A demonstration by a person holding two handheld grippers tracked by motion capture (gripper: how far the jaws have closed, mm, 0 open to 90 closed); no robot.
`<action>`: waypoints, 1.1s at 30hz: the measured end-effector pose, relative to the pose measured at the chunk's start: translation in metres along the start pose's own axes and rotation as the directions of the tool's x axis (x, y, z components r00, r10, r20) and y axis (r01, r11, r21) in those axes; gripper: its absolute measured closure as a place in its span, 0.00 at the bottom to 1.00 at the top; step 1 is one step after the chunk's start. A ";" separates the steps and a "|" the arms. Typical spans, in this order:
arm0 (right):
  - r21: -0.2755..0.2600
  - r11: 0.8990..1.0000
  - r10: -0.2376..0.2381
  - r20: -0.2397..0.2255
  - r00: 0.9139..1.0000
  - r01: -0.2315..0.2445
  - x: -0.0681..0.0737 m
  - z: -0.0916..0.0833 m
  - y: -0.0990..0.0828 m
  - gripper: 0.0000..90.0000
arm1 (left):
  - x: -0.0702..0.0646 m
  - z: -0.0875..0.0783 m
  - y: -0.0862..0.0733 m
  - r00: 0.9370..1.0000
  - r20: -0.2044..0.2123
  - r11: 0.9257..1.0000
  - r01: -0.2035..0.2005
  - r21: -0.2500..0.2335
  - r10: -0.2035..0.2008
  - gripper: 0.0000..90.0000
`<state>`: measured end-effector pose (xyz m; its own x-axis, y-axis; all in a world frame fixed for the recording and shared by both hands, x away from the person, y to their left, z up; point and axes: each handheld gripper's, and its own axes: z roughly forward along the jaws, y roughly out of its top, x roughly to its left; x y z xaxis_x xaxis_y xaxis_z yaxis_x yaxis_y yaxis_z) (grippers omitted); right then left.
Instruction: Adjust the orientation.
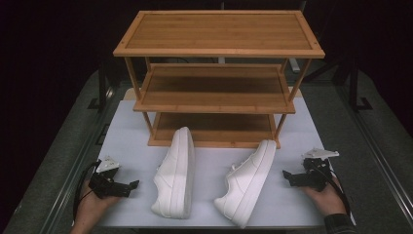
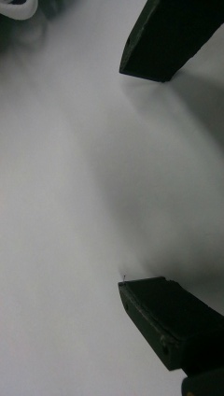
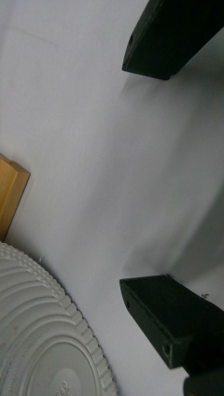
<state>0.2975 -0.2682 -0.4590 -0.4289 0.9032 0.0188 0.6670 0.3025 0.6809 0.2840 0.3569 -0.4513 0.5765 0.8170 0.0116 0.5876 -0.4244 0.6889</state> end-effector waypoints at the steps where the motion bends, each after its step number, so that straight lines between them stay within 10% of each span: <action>1: 0.000 1.000 0.000 0.000 1.000 0.000 0.000 0.000 0.000 0.00 | 0.000 0.000 0.000 1.000 0.000 1.000 0.000 0.000 0.000 0.00; 12: 0.000 1.000 0.001 0.000 1.000 -0.001 0.000 0.000 0.000 0.00 | -0.001 -0.001 0.000 1.000 -0.001 1.000 -0.011 -0.004 0.011 0.01; 18: -0.001 1.000 -0.001 -0.001 1.000 0.001 0.000 0.000 0.000 0.00 | -0.005 -0.010 -0.003 0.998 0.054 0.998 -0.024 -0.052 0.027 0.33; 25: -0.001 1.000 -0.001 -0.001 1.000 0.001 0.000 0.000 0.000 0.00 | -0.012 -0.015 0.003 0.979 0.197 0.998 -0.034 -0.049 0.043 0.96; 33: 0.000 1.000 -0.001 -0.001 1.000 0.001 0.000 0.000 0.000 0.00 | -0.028 -0.011 0.013 0.951 0.303 0.996 -0.030 -0.086 0.054 1.00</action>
<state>0.2975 -0.2683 -0.4591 -0.4303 0.9025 0.0189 0.6663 0.3034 0.6812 0.2695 0.3327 -0.4344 0.7525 0.6361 -0.1709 0.5192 -0.4132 0.7482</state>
